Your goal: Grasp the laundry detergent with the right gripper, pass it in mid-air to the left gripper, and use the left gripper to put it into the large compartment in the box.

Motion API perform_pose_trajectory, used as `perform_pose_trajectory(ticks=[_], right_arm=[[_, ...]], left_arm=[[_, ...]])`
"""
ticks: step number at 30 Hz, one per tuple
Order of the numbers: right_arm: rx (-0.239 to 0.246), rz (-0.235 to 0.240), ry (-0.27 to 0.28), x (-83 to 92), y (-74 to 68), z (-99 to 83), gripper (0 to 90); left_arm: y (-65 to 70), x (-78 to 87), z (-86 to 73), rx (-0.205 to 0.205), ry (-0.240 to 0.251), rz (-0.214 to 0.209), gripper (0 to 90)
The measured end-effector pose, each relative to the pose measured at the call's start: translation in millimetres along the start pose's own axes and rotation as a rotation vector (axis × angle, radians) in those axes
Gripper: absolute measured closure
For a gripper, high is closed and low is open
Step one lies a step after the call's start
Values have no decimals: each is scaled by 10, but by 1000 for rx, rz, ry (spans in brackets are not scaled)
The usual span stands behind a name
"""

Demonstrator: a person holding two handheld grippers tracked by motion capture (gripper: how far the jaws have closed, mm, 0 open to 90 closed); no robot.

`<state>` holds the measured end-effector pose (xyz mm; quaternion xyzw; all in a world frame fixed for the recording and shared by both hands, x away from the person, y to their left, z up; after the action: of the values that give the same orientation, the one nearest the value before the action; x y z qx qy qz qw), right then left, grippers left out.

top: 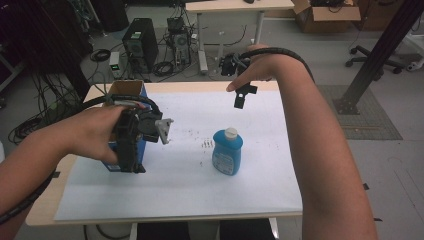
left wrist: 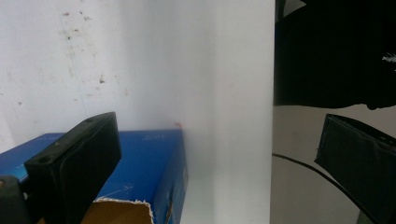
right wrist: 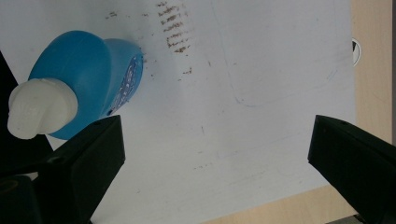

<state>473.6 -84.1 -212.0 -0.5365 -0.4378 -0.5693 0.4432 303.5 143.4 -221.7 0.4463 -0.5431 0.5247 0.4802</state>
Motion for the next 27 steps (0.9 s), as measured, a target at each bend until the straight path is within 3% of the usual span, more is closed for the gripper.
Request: perform_pose_trajectory(ticks=[11,12,15,27], right_arm=[[-16,1,27,-28,35,-105,39],[-14,6,35,-29,32,-138,41],[-19,1,37,-33,18,-201,38],[-34,-2,104,-55,-159,-681,39]], left_arm=[[-5,2,27,4,-4,-7,3],[-14,5,36,-14,-4,-2,3],[-14,-5,38,0,-9,-5,2],[16,-24,116,-9,-7,-12,3]])
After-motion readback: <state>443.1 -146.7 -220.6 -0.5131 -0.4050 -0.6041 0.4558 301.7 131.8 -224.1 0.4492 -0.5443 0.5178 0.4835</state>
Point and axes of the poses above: each handheld gripper's, and its own axes: x roughly backward along the jaws, z roughly out of its top, y roughly to its right, the point moved 1 cm from there along -x, roughly forward along the jaws, and after that the axes turned 4 degrees about z, right-handed, at the moved point
